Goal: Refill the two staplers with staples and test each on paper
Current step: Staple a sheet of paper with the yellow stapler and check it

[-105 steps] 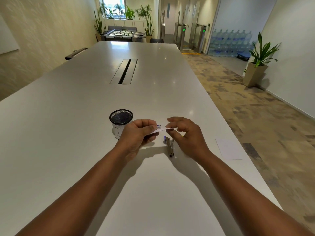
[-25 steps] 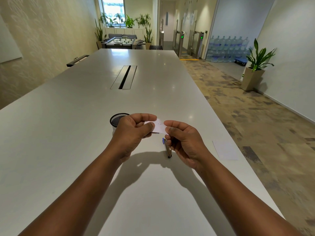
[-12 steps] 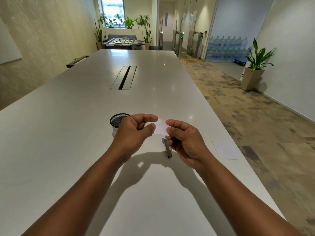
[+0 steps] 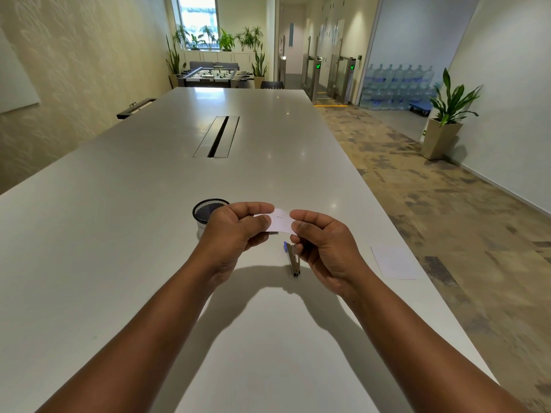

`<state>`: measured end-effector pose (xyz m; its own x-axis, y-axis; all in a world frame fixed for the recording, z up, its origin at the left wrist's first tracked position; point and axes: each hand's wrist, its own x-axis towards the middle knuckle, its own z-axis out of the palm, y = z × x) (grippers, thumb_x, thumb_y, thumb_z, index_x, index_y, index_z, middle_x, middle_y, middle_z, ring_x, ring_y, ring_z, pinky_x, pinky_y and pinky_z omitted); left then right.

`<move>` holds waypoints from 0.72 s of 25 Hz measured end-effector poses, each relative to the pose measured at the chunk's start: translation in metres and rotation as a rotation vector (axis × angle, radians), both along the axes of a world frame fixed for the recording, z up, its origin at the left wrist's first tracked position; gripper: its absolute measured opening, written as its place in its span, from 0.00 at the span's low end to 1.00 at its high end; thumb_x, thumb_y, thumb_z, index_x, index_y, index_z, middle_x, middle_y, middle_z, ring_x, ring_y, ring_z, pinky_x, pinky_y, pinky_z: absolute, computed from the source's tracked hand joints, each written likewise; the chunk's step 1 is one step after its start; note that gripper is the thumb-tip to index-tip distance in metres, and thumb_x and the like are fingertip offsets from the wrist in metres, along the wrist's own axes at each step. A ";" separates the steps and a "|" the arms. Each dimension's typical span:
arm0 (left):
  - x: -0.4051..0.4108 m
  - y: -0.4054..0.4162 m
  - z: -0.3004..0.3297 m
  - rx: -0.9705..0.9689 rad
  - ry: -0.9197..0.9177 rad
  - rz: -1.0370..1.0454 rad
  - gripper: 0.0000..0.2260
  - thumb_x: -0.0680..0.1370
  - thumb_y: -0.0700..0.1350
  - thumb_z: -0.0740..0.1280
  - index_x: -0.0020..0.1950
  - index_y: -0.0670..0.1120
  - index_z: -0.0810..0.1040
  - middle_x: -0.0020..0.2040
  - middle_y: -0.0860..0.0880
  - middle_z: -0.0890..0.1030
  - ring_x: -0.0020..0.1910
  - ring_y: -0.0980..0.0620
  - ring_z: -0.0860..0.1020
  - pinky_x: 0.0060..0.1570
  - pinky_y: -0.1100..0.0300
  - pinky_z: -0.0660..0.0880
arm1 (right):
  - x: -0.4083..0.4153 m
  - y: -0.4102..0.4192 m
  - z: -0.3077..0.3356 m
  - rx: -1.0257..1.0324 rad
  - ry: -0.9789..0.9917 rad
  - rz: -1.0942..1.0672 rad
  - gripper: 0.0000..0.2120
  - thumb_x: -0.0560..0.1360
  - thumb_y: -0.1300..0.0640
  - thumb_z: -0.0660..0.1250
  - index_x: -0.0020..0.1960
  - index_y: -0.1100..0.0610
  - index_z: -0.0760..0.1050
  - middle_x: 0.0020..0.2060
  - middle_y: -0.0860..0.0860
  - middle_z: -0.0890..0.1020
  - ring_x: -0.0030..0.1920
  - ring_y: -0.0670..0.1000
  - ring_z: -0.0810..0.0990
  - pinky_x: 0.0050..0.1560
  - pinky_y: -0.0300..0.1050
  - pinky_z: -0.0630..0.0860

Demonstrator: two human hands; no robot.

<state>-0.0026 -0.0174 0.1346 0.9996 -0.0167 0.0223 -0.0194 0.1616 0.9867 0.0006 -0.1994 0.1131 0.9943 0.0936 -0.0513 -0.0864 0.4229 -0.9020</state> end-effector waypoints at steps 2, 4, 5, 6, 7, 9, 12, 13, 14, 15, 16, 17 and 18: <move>0.000 0.000 0.001 -0.040 0.030 -0.005 0.07 0.78 0.34 0.70 0.54 0.42 0.84 0.47 0.45 0.88 0.43 0.51 0.86 0.40 0.64 0.80 | 0.000 0.000 0.001 0.001 -0.001 -0.001 0.08 0.77 0.69 0.70 0.55 0.64 0.82 0.34 0.55 0.83 0.33 0.50 0.79 0.34 0.40 0.77; 0.000 -0.001 0.002 -0.073 0.059 -0.002 0.07 0.78 0.34 0.70 0.53 0.41 0.84 0.47 0.44 0.88 0.42 0.50 0.86 0.38 0.64 0.80 | 0.000 0.000 0.001 0.002 0.000 -0.007 0.08 0.77 0.69 0.70 0.56 0.65 0.81 0.34 0.56 0.83 0.33 0.50 0.79 0.34 0.40 0.77; 0.000 -0.001 0.002 -0.093 0.075 0.002 0.07 0.78 0.33 0.70 0.53 0.41 0.84 0.47 0.43 0.88 0.41 0.50 0.86 0.38 0.65 0.80 | 0.000 0.000 0.001 0.003 0.002 -0.009 0.08 0.77 0.69 0.70 0.56 0.65 0.81 0.34 0.56 0.83 0.33 0.50 0.79 0.34 0.40 0.77; 0.000 -0.002 0.002 -0.116 0.093 0.006 0.07 0.78 0.33 0.69 0.52 0.40 0.84 0.46 0.43 0.88 0.40 0.49 0.86 0.36 0.65 0.80 | -0.001 0.000 0.001 0.002 0.004 -0.012 0.08 0.77 0.69 0.70 0.56 0.65 0.81 0.34 0.56 0.83 0.33 0.50 0.79 0.34 0.40 0.77; 0.000 -0.003 0.002 -0.138 0.113 0.009 0.07 0.78 0.32 0.69 0.52 0.40 0.84 0.45 0.43 0.87 0.39 0.49 0.86 0.35 0.65 0.80 | -0.001 0.000 0.001 -0.004 0.005 -0.016 0.08 0.77 0.68 0.70 0.56 0.65 0.82 0.34 0.56 0.83 0.33 0.50 0.80 0.34 0.40 0.77; -0.001 -0.004 0.003 -0.182 0.149 0.009 0.06 0.78 0.32 0.69 0.51 0.39 0.84 0.44 0.42 0.87 0.38 0.49 0.86 0.34 0.65 0.80 | -0.001 0.000 0.001 -0.019 0.010 -0.024 0.07 0.77 0.68 0.70 0.55 0.65 0.82 0.35 0.55 0.84 0.33 0.49 0.80 0.34 0.39 0.77; -0.002 -0.004 0.003 -0.231 0.193 0.005 0.06 0.77 0.31 0.68 0.50 0.38 0.84 0.43 0.41 0.87 0.37 0.49 0.86 0.33 0.65 0.80 | -0.001 -0.001 0.001 -0.021 0.017 -0.025 0.07 0.77 0.67 0.71 0.54 0.64 0.83 0.35 0.55 0.84 0.34 0.49 0.81 0.34 0.39 0.78; -0.002 -0.004 0.004 -0.243 0.207 0.005 0.06 0.77 0.31 0.68 0.50 0.38 0.84 0.42 0.41 0.87 0.37 0.49 0.86 0.33 0.65 0.80 | 0.000 -0.001 0.001 -0.020 0.018 -0.026 0.07 0.77 0.67 0.71 0.54 0.64 0.83 0.35 0.55 0.84 0.34 0.49 0.81 0.34 0.39 0.78; -0.002 -0.005 0.004 -0.255 0.218 0.005 0.07 0.77 0.31 0.68 0.50 0.38 0.84 0.42 0.41 0.87 0.37 0.50 0.86 0.33 0.66 0.80 | -0.001 -0.001 0.002 -0.020 0.018 -0.029 0.06 0.76 0.67 0.71 0.53 0.64 0.83 0.35 0.55 0.84 0.34 0.49 0.81 0.34 0.39 0.78; -0.003 -0.005 0.004 -0.265 0.229 0.003 0.07 0.77 0.31 0.68 0.50 0.38 0.84 0.42 0.41 0.87 0.37 0.50 0.86 0.33 0.66 0.80 | -0.001 -0.002 0.002 -0.021 0.018 -0.031 0.06 0.76 0.67 0.71 0.53 0.64 0.83 0.35 0.56 0.84 0.34 0.49 0.81 0.34 0.39 0.78; -0.003 -0.005 0.004 -0.274 0.238 0.003 0.06 0.77 0.31 0.68 0.50 0.38 0.84 0.42 0.41 0.87 0.37 0.50 0.86 0.34 0.66 0.80 | -0.001 -0.002 0.002 -0.023 0.017 -0.033 0.06 0.76 0.67 0.71 0.53 0.63 0.83 0.35 0.56 0.84 0.34 0.49 0.81 0.34 0.39 0.78; -0.003 -0.005 0.004 -0.283 0.248 0.004 0.06 0.77 0.31 0.68 0.50 0.38 0.84 0.42 0.41 0.87 0.37 0.50 0.86 0.34 0.65 0.80 | -0.001 -0.002 0.002 -0.026 0.015 -0.035 0.06 0.76 0.67 0.71 0.53 0.63 0.83 0.35 0.56 0.84 0.34 0.49 0.81 0.34 0.39 0.78; -0.003 -0.006 0.004 -0.292 0.258 0.005 0.06 0.78 0.31 0.68 0.50 0.38 0.84 0.42 0.41 0.87 0.37 0.50 0.86 0.34 0.65 0.80 | -0.002 -0.002 0.003 -0.032 0.011 -0.040 0.06 0.76 0.67 0.71 0.53 0.63 0.83 0.36 0.56 0.84 0.34 0.49 0.81 0.34 0.39 0.78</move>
<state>-0.0057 -0.0232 0.1388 0.9732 -0.0423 -0.2262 0.2216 0.4369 0.8718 -0.0009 -0.2017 0.1156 0.9966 0.0521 -0.0646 -0.0800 0.3968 -0.9144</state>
